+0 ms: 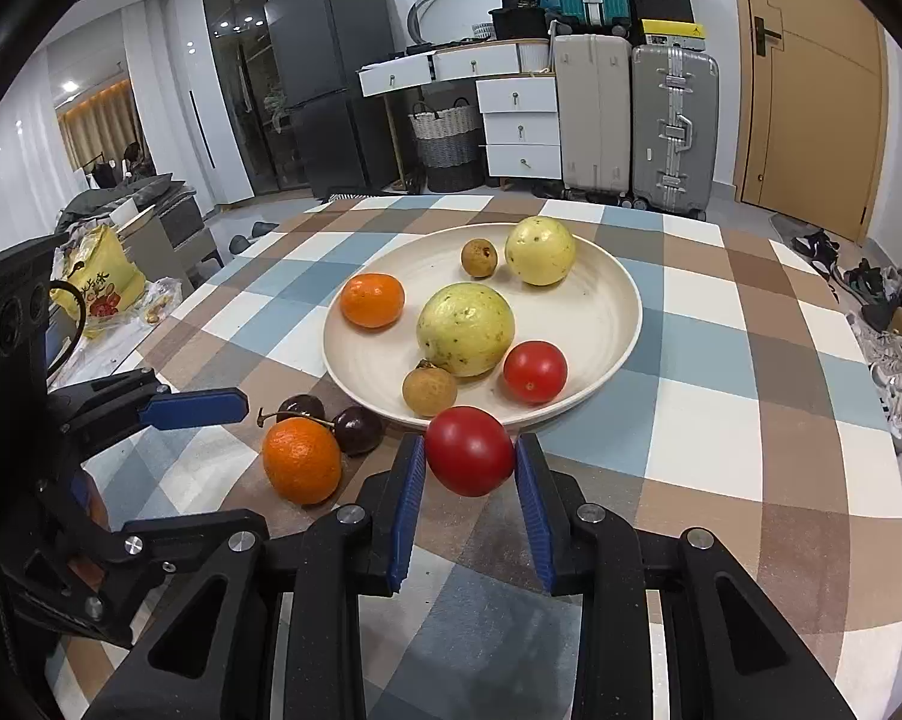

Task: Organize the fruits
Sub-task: 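Lift the tomato with the right gripper while the left grasps the second orange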

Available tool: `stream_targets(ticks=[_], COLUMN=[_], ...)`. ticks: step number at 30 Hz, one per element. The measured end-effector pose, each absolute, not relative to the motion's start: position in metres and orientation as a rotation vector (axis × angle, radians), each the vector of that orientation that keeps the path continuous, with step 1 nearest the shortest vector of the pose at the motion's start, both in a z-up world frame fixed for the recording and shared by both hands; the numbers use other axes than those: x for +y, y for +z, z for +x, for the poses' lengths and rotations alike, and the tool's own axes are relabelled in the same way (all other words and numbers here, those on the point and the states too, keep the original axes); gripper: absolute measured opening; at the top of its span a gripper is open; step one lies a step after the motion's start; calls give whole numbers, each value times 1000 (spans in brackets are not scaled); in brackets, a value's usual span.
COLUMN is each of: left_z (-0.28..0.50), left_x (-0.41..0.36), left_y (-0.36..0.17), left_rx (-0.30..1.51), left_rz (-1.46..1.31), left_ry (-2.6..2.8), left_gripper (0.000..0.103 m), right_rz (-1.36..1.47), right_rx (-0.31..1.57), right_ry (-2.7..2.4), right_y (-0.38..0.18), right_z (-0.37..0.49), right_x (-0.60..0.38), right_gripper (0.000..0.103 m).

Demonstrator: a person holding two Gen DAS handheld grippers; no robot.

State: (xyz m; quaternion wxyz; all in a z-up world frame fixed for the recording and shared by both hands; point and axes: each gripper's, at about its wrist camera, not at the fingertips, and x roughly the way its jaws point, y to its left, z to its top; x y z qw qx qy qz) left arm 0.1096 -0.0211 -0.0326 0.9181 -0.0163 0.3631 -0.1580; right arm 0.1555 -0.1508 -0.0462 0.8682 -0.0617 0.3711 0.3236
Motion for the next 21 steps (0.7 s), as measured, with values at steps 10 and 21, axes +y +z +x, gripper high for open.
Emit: stream_targets(ticks=[10, 21], left_z=[120, 133], left_x=[-26, -32], left_y=[-35, -41], left_rx=[777, 809], left_rz=[-23, 16], left_ry=[-311, -272], left_gripper=[58, 54], right_rz=[-121, -109], right_rx=[769, 790], right_ry=[675, 659], right_y=[-43, -39], right_z=[156, 157], right_x=[-153, -162], right_gripper=[31, 31])
